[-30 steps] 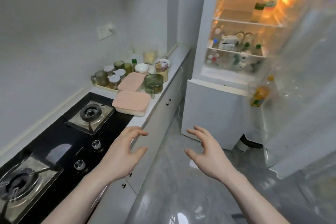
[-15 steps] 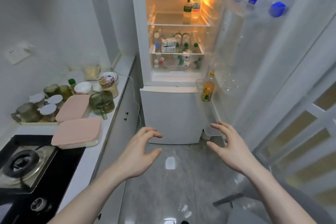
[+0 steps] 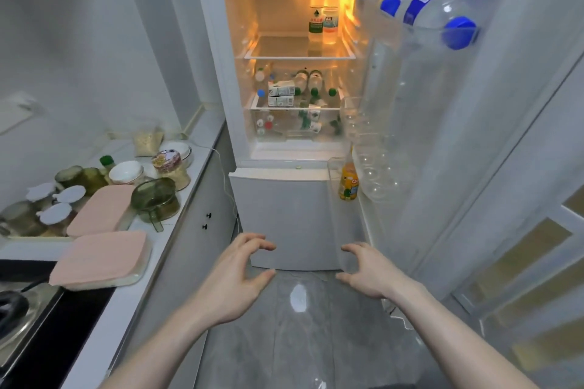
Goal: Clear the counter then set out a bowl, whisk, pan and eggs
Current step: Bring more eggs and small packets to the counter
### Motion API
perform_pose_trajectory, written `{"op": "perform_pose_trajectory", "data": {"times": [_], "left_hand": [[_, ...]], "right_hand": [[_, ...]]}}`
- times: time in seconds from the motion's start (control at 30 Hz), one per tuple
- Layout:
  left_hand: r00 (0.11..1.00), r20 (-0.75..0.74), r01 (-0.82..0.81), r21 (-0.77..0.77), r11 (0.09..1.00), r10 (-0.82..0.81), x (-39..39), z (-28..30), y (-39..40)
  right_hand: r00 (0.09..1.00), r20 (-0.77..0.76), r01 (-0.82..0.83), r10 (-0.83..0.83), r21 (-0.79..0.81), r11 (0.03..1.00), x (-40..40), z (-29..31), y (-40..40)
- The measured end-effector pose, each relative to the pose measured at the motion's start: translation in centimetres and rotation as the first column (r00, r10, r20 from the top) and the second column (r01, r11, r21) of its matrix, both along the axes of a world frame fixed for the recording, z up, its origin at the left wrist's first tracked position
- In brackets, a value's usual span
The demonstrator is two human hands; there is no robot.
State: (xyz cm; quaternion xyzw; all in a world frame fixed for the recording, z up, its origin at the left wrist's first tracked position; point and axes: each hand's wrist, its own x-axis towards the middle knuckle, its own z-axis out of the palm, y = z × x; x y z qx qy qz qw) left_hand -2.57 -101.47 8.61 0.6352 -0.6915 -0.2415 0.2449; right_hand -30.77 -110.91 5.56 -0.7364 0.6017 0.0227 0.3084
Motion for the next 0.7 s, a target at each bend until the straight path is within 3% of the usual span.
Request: {"op": "perform_pose_trajectory", "data": {"times": [0.33,0.5,0.7], "left_hand": [[0.993,0.017,-0.118,0.018,0.993,0.118,1.3,-0.1,-1.4],[0.988,0.000,-0.153,0.015,0.988,0.153,1.5,-0.4,-1.4],[0.985,-0.007,-0.173,-0.017,0.985,0.172,2.6,1.1,-2.5]], "right_hand": [[1.000,-0.022,0.013,-0.012,0.020,1.000,2.1,-0.8,-3.4],[0.994,-0.109,-0.018,0.025,0.066,0.998,5.2,-1.7,-3.5],[0.994,0.034,-0.102,0.099,0.098,0.990,9.5,-1.3,-3.8]]}}
